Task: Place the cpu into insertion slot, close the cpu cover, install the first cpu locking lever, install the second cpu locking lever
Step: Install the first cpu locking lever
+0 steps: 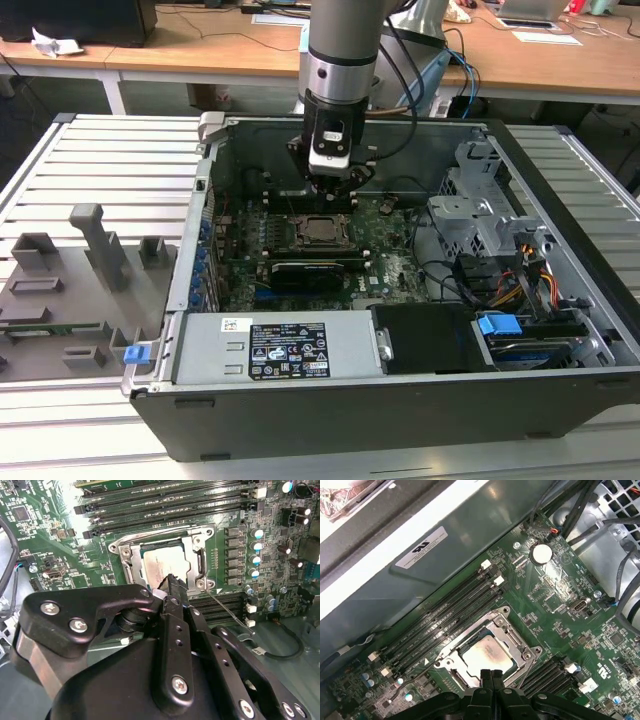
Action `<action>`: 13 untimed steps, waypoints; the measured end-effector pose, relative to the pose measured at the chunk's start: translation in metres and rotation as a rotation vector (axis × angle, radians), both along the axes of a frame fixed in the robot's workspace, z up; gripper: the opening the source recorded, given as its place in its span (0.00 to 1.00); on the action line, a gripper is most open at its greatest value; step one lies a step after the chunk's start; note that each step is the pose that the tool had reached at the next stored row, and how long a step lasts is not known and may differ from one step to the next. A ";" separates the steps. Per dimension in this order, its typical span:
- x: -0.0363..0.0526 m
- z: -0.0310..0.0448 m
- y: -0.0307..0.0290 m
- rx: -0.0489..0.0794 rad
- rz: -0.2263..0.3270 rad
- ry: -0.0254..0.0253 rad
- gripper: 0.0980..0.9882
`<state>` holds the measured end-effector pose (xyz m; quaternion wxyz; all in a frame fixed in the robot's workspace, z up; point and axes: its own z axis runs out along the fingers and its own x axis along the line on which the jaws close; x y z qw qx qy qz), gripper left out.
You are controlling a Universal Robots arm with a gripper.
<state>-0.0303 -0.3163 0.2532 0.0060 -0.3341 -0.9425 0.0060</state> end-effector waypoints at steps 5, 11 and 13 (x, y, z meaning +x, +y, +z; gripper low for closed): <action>0.0000 0.0000 0.0000 0.000 0.017 0.0000 0.01; 0.0000 0.0000 -0.0005 0.000 0.082 0.0000 0.01; 0.0000 0.0000 -0.0006 0.000 0.117 0.0000 0.01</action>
